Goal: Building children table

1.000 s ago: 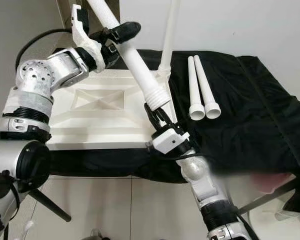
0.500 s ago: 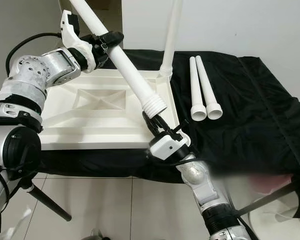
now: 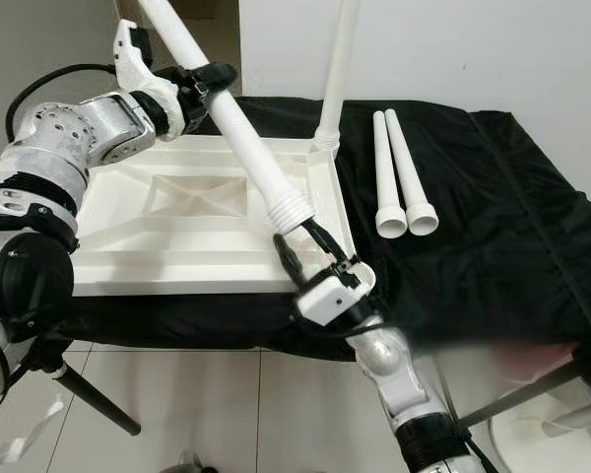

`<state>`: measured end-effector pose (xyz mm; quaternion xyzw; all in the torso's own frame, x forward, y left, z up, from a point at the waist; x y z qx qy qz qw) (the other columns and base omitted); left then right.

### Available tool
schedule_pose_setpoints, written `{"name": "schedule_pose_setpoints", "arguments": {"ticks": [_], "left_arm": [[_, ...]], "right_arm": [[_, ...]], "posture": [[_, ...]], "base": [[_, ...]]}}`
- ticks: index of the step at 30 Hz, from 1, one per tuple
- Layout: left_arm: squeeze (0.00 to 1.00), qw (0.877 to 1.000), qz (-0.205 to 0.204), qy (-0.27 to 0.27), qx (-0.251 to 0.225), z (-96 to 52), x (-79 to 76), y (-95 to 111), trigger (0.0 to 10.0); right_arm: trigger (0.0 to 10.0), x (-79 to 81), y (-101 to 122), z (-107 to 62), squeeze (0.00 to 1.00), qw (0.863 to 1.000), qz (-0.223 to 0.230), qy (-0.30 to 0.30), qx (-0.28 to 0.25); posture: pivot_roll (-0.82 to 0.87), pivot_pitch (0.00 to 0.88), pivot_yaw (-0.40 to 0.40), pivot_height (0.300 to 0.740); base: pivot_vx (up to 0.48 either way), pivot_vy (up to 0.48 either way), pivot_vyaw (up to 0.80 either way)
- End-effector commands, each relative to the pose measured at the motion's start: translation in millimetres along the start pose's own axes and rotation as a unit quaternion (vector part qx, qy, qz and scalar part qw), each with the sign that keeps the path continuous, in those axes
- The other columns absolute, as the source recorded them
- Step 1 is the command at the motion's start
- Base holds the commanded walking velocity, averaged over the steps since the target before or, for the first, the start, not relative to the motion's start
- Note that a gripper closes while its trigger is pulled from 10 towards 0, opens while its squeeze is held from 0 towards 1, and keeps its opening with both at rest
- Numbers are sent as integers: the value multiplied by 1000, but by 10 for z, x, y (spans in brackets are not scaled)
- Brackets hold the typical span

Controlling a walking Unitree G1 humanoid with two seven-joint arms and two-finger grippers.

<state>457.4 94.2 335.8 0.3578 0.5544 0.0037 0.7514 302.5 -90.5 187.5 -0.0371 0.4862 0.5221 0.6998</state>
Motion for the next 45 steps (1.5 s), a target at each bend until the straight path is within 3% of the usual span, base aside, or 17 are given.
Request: {"name": "schedule_pose_setpoints", "arguments": {"ticks": [1, 2, 10, 13, 17, 23, 27, 29, 33, 34, 38, 45], "left_arm": [[0, 996, 10, -91, 10, -18, -222, 32, 10000], [0, 996, 6, -85, -1, -31, -201, 83, 10000], [0, 996, 35, -66, -47, -95, -144, 300, 10000], [0, 994, 59, -46, -83, -114, -72, 385, 10000], [0, 990, 74, -61, -100, -121, -117, 419, 10000], [0, 983, 110, -47, -136, -120, -100, 444, 10000], [0, 973, 170, -55, -144, -79, -179, 314, 10000], [0, 967, 202, -60, -144, -58, -223, 228, 10000], [0, 963, 219, -68, -139, -44, -257, 154, 10000], [0, 955, 250, -82, -136, -33, -331, 40, 10000], [0, 945, 277, -97, -145, -54, -406, -72, 10000], [0, 938, 292, -107, -156, -113, -473, -246, 10000]], "right_arm": [[10000, -13, 0, -56, 1000, 1000, -6, -8, 3], [10000, 14, -13, -104, 0, 1000, -3, -6, 10], [10000, 22, -168, -242, 0, 997, 35, -22, 68], [10000, -42, -190, -142, 0, 994, 56, -44, 83], [10000, -71, -166, -63, 0, 993, 68, -50, 78], [10000, -151, -198, 188, 0, 986, 120, -68, 94], [10000, -200, -110, 405, 0, 985, 141, -59, 77], [10000, -222, -127, 461, 0, 984, 149, -60, 82], [10000, -230, -139, 485, 0, 982, 154, -60, 87], [10000, -234, -151, 530, 0, 981, 159, -57, 95], [10000, -183, -156, 563, 0, 979, 173, -37, 104], [10000, -75, -157, 577, 0, 972, 201, -10, 119]], "posture": [[-11, 47, -16, 740], [-11, 49, -15, 740], [-13, 53, -10, 740], [-16, 55, -8, 740], [-18, 57, -8, 740], [-10, 52, -20, 740], [-5, 49, -27, 740], [-5, 46, -30, 740], [-2, 45, -33, 740], [-1, 43, -34, 740], [-1, 37, -29, 740], [-2, 27, -26, 740]], "base": [[0, 0, 0], [0, 0, 0], [0, 0, 0], [0, 0, 0], [0, 0, 0], [0, 0, 0], [0, 0, 0], [0, 0, 0], [0, 0, 0], [0, 0, 0], [0, 0, 0], [0, 0, 0]]}}
Point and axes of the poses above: a point about 5 cm out from each wrist's last joint towards the gripper, its own z axis pointing out of the wrist towards the gripper, its own y axis along the axis of the wrist's last joint, x = y × z, the point moved 5 cm from there along z, pointing out of the wrist towards the gripper, and after that the axes turned 12 degrees about -z, right-handed, at the moved point
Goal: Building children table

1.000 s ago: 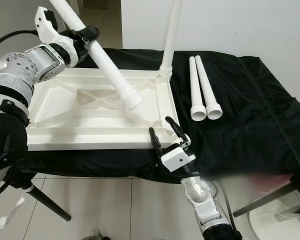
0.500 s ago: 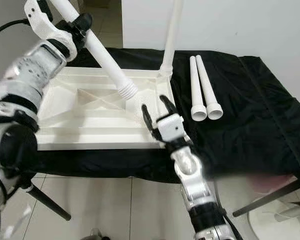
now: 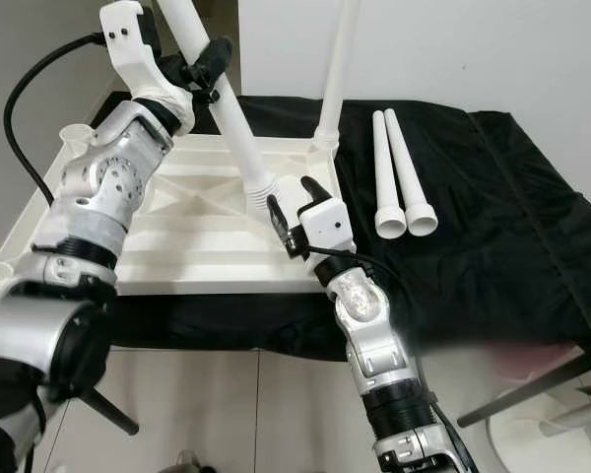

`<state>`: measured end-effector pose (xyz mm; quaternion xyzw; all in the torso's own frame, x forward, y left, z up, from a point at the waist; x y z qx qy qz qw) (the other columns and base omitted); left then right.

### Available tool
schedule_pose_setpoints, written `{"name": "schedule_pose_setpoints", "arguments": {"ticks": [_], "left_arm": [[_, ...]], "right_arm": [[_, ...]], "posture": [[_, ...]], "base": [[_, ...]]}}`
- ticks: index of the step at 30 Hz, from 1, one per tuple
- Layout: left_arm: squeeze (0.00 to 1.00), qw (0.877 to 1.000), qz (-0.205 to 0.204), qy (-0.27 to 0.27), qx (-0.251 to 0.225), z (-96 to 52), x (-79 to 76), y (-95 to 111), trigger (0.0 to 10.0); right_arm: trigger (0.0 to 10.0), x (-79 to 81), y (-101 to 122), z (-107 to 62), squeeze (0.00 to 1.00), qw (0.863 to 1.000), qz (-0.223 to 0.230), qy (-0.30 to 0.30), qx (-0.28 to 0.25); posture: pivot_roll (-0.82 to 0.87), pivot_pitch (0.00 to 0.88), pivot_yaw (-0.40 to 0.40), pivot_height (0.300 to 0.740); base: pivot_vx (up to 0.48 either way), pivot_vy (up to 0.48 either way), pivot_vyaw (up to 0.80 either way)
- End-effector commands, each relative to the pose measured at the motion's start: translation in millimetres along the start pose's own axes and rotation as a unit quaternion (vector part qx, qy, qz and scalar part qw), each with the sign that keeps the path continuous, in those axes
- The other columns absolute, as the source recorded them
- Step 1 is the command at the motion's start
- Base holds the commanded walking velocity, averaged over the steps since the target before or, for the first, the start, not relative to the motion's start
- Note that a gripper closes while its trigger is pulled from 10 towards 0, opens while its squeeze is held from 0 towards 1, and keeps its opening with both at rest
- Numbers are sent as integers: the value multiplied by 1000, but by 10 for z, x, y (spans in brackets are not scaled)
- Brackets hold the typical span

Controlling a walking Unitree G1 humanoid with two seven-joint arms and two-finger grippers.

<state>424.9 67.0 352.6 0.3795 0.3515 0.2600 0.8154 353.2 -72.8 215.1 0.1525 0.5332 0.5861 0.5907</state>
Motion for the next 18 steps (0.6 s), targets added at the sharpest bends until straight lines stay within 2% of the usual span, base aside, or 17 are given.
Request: {"name": "schedule_pose_setpoints", "arguments": {"ticks": [1, 7, 8, 12, 18], "left_arm": [[0, 1000, 19, -17, -11, 3, -151, 27, 10000], [0, 998, 49, -37, -13, -53, -344, -49, 10000], [0, 998, 50, -41, -15, -82, -413, -93, 10000], [0, 998, 47, -46, -18, -130, -515, -163, 10000], [0, 997, 53, -43, -21, -190, -576, -222, 10000]], "right_arm": [[10000, 43, 28, 7, 0, 1000, 8, 11, -1], [10000, 59, 39, 31, 0, 1000, 23, 11, 3], [10000, 45, 39, 50, 0, 1000, 26, 8, 6], [10000, -6, 23, 81, 0, 1000, 14, -2, 10], [10000, -97, 3, 110, 0, 1000, 5, -17, 15]], "posture": [[-2, 24, -26, 740], [1, 17, -29, 740], [2, 15, -30, 740], [6, 7, -29, 740], [9, 1, -33, 740]], "base": [[0, 0, 0], [0, 0, 0], [0, 0, 0], [0, 0, 0], [0, 0, 0]]}}
Point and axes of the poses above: a point about 5 cm out from each wrist's last joint towards the gripper, its own z axis pointing out of the wrist towards the gripper, its own y axis along the axis of the wrist's last joint, x = y × z, the point moved 5 cm from there along z, pointing out of the wrist towards the gripper, and after that the axes turned 12 degrees about -z, right-handed, at the moved point
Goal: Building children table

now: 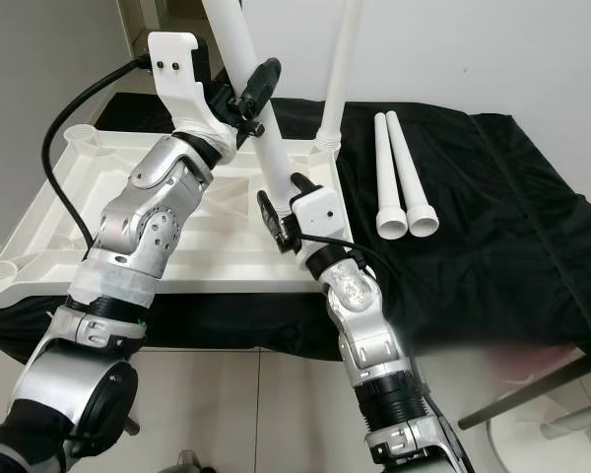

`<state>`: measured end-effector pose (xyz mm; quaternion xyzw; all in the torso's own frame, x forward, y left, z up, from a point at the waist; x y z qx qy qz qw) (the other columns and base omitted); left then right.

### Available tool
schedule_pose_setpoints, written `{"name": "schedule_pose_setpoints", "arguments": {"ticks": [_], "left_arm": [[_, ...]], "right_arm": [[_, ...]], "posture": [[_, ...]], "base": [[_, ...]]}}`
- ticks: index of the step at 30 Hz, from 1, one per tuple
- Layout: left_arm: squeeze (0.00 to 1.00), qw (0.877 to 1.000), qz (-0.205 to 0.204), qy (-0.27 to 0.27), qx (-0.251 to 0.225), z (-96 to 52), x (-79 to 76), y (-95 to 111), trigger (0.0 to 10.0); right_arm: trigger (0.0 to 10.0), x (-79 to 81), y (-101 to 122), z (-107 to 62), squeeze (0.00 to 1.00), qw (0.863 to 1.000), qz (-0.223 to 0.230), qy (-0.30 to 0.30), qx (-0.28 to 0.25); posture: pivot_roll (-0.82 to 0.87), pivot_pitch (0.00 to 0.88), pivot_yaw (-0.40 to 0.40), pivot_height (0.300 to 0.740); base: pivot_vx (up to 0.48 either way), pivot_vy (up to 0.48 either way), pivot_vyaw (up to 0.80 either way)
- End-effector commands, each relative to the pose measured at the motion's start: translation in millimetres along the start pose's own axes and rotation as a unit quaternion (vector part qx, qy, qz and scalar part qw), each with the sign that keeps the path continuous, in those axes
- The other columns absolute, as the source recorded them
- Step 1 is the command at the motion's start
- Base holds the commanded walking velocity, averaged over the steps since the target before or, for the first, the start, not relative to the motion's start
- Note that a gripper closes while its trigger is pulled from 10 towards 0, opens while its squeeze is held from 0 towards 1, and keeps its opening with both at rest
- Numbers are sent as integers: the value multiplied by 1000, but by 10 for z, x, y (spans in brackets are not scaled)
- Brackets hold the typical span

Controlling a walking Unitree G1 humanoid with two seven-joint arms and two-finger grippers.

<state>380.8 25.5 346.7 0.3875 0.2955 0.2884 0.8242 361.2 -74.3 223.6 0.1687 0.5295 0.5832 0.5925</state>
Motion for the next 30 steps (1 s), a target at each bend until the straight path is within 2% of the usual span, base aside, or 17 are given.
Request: {"name": "schedule_pose_setpoints", "arguments": {"ticks": [1, 12, 23, 24, 25, 26, 29, 30], "left_arm": [[0, 1000, 7, -4, 1, -18, -75, -21, 10000], [0, 1000, 26, -12, 5, -71, -168, -84, 10000], [0, 1000, 20, -21, 7, -78, -281, -130, 10000], [0, 1000, 19, -21, 7, -76, -294, -132, 10000], [0, 1000, 19, -21, 7, -76, -294, -132, 10000], [0, 1000, 20, -22, 7, -73, -302, -133, 10000], [0, 999, 22, -23, 7, -70, -314, -132, 10000], [0, 999, 22, -23, 6, -69, -322, -125, 10000]], "right_arm": [[10000, -53, -20, 38, 0, 1000, -8, -10, 6], [10000, -126, -66, 120, 0, 999, -14, -29, 25], [10000, -103, -110, 222, 0, 998, -39, -20, 40], [10000, -87, -112, 242, 145, 998, -42, -14, 40], [10000, -87, -112, 242, 145, 998, -42, -14, 40], [10000, -75, -108, 254, 1000, 998, -44, -10, 38], [10000, -76, -96, 268, 1000, 996, -75, -13, 34], [10000, -69, -105, 271, 957, 996, -77, -12, 36]], "posture": [[11, 0, -35, 740], [15, 0, -39, 740], [18, 0, -41, 740], [19, 0, -42, 740], [19, 0, -42, 740], [21, 0, -44, 740], [24, 0, -45, 740], [25, 0, -45, 740]], "base": [[0, 0, 0], [0, 0, 0], [0, 0, 0], [0, 0, 0], [0, 0, 0], [0, 0, 0], [0, 0, 0], [0, 0, 0]]}}
Point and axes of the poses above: a point about 5 cm out from each wrist's last joint towards the gripper, its own z axis pointing out of the wrist towards the gripper, its own y axis along the axis of the wrist's last joint, x = y × z, the point moved 5 cm from there along z, pointing out of the wrist towards the gripper, and after that the axes turned 12 degrees about -z, right-handed, at the moved point
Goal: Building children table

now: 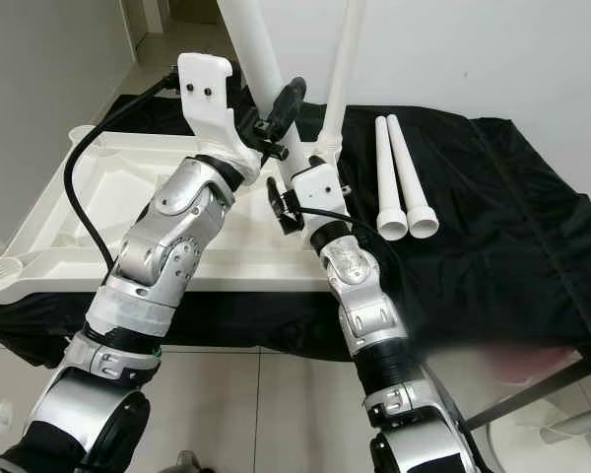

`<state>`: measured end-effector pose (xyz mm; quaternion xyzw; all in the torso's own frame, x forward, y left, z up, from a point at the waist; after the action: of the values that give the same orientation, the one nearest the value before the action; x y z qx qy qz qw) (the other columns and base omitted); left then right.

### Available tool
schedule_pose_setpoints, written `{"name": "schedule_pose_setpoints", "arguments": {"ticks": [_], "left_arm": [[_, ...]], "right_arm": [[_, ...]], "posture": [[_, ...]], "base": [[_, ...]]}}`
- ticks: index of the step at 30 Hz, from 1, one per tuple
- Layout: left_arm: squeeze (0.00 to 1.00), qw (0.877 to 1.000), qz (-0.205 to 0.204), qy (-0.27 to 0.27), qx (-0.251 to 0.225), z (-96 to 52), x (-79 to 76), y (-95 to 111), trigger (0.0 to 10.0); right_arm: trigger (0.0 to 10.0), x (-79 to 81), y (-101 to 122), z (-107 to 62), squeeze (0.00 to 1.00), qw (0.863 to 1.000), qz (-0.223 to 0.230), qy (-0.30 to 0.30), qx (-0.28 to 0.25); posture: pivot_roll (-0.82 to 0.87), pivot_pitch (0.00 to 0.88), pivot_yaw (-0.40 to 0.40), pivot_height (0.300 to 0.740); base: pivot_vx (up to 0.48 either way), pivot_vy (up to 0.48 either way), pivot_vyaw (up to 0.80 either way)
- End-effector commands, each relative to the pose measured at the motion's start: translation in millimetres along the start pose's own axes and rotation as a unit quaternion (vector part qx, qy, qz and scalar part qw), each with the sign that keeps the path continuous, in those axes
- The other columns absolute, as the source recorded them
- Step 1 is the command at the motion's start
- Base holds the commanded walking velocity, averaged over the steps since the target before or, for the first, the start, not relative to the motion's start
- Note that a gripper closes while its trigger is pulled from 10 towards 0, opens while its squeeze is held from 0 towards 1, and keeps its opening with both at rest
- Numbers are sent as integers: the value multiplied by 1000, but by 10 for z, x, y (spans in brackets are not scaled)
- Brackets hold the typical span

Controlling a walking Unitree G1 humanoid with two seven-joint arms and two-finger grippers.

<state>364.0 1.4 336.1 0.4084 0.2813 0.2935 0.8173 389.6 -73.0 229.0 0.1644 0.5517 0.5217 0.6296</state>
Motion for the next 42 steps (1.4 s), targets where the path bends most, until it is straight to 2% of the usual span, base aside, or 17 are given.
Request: {"name": "schedule_pose_setpoints", "arguments": {"ticks": [1, 2, 21, 22, 23, 25, 26, 28, 37, 41, 42], "left_arm": [[0, 1000, 4, -9, -9, -6, -68, 50, 10000], [0, 1000, 5, -10, -10, -4, -75, 57, 10000], [0, 1000, 0, -19, -10, 17, -167, 63, 10000], [0, 1000, 0, -20, -10, 18, -174, 64, 10000], [0, 1000, 0, -21, -10, 19, -181, 65, 10000], [0, 1000, 0, -21, -10, 19, -181, 65, 10000], [0, 1000, -1, -22, -9, 17, -189, 63, 10000], [0, 1000, -2, -23, -9, 15, -201, 58, 10000], [0, 999, -4, -35, -5, 18, -276, 41, 10000], [0, 999, -2, -39, -7, 17, -301, 51, 10000], [0, 999, -6, -43, -7, 14, -311, 57, 10000]], "right_arm": [[10000, 12, -4, 10, 957, 1000, -13, 1, -1], [10000, 10, -1, 15, 0, 1000, -21, 0, -1], [10000, -29, 50, 147, 0, 999, -32, -5, -6], [8667, -30, 51, 150, 0, 1000, -30, -5, -6], [2941, -26, 52, 152, 0, 1000, -28, -4, -7], [2941, -26, 52, 152, 0, 1000, -28, -4, -7], [0, -16, 45, 157, 0, 1000, -18, -3, -5], [0, -8, 32, 164, 0, 1000, -6, -4, 0], [0, -40, 19, 183, 0, 1000, -7, -11, 4], [0, -104, -31, 186, 0, 999, -6, -29, 16], [7137, -119, -46, 187, 0, 999, -3, -34, 22]], "posture": [[25, 0, -45, 740], [27, 0, -46, 740], [31, 4, -44, 740], [33, 4, -45, 740], [33, 4, -45, 740], [33, 4, -45, 740], [33, 4, -45, 740], [33, 4, -45, 740], [38, 24, -45, 740], [39, 25, -46, 740], [39, 25, -47, 740]], "base": [[0, 0, 0], [0, 0, 0], [0, 0, 0], [0, 0, 0], [0, 0, 0], [0, 0, 0], [0, 0, 0], [0, 0, 0], [0, 0, 0], [0, 0, 0], [0, 0, 0]]}}
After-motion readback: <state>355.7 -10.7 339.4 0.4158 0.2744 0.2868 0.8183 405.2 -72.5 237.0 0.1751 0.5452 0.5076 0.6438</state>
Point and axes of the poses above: a point about 5 cm out from each wrist's last joint towards the gripper, its own z axis pointing out of the wrist towards the gripper, its own y axis along the axis of the wrist's last joint, x = y × z, the point moved 5 cm from there along z, pointing out of the wrist towards the gripper, and after that the axes turned 12 degrees about -z, right-handed, at the moved point
